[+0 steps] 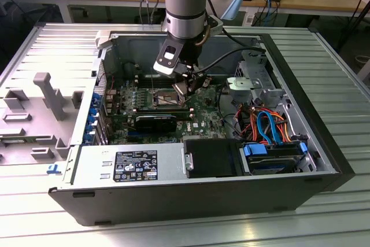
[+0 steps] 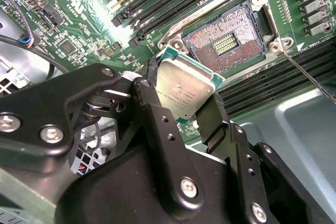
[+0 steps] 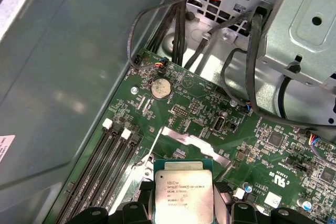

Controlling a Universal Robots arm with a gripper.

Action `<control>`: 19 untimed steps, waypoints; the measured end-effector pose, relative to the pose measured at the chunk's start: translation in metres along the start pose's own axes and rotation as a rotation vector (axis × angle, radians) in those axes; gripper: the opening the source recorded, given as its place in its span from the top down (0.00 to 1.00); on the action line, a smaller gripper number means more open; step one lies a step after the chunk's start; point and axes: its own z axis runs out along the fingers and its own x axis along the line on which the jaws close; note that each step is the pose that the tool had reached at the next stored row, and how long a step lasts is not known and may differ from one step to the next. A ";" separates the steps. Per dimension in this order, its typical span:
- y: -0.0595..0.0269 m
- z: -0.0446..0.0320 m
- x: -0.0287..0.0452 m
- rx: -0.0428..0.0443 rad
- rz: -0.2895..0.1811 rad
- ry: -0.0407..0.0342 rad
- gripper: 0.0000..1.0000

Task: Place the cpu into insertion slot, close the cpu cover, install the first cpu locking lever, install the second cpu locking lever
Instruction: 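Place the cpu into insertion slot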

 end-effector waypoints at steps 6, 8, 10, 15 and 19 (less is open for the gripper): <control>0.0000 0.0004 0.0000 0.0000 0.005 -0.0008 0.46; 0.0000 0.0005 0.0000 0.0005 0.008 -0.0021 0.46; 0.0000 0.0005 0.0001 0.0006 0.012 -0.0027 0.46; -0.0017 0.0004 0.0052 0.0006 0.018 -0.0033 0.46; -0.0031 0.0004 0.0096 0.0005 0.020 -0.0034 0.46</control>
